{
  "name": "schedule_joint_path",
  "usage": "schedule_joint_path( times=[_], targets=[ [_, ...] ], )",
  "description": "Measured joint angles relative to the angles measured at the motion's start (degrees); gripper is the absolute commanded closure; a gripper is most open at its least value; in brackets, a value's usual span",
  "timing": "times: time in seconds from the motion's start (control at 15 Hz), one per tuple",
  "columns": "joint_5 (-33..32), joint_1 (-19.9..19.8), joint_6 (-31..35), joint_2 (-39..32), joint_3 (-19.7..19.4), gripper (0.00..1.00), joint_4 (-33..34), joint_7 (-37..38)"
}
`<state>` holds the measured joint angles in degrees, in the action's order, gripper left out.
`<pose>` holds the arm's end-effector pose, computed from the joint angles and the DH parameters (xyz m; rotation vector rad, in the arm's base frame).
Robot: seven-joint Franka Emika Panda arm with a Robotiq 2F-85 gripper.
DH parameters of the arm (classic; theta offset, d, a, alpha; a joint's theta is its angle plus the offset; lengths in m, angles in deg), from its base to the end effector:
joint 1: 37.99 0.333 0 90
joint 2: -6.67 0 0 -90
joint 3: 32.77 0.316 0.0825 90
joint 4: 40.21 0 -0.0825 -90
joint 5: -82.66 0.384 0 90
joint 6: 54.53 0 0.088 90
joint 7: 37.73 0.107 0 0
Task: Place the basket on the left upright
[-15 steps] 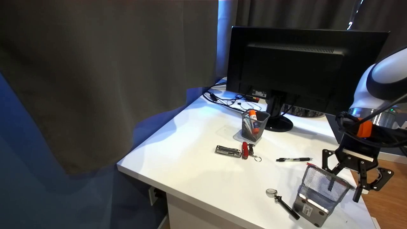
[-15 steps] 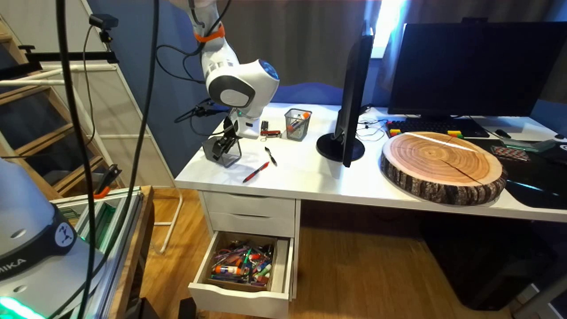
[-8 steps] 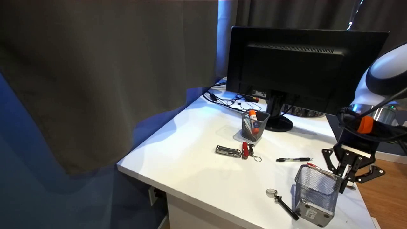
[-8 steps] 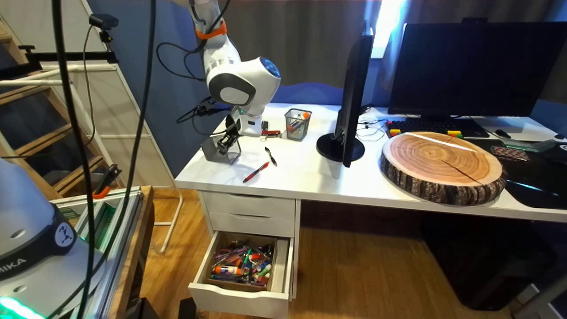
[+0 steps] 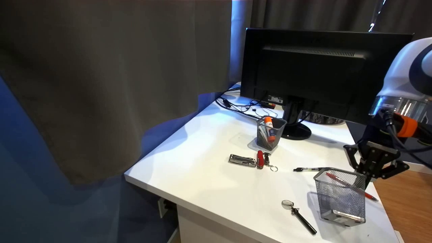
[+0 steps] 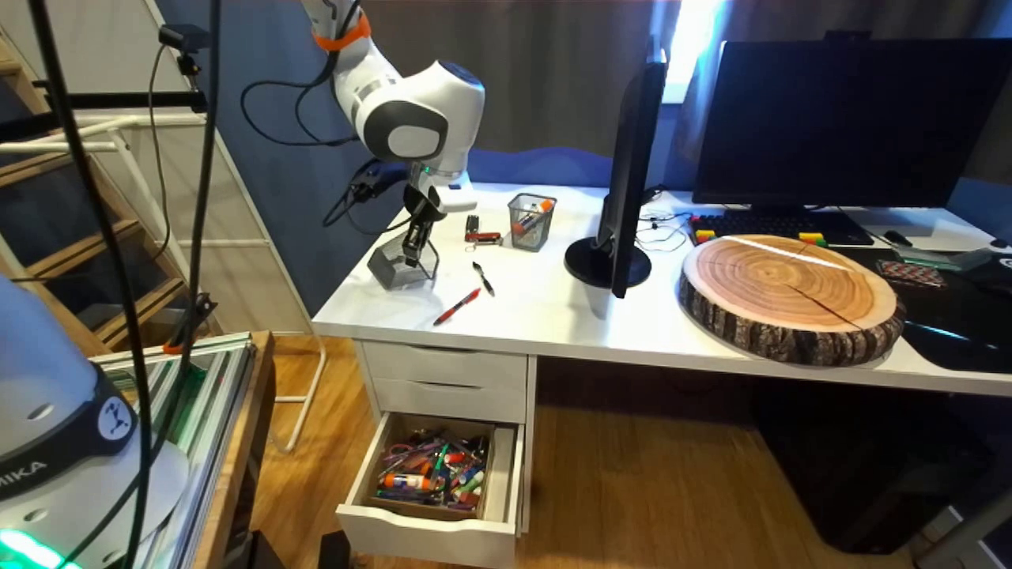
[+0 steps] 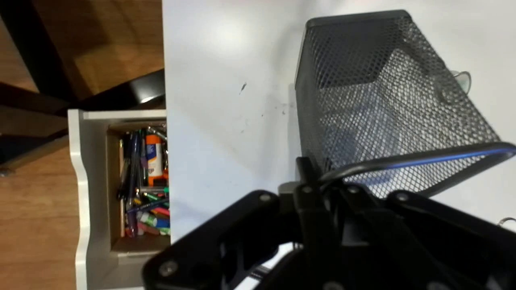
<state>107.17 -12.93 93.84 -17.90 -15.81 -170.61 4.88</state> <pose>0.3869 0.3478 0.1648 -2.8829 0.5978 0.4529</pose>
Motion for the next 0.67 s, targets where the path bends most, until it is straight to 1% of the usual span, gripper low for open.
schedule_joint_path(
  times=[0.2,0.33,0.53,0.67],
  targets=[
    [-8.8,3.4,0.9,3.7,-2.1,0.98,-2.0,3.0],
    [-15.1,5.5,2.8,5.9,-3.3,0.98,-3.4,5.8],
    [-25.6,8.5,8.1,8.2,-5.5,0.98,-5.7,11.1],
    [-33.3,11.0,13.2,8.8,-8.1,0.98,-7.2,15.4]
  ],
)
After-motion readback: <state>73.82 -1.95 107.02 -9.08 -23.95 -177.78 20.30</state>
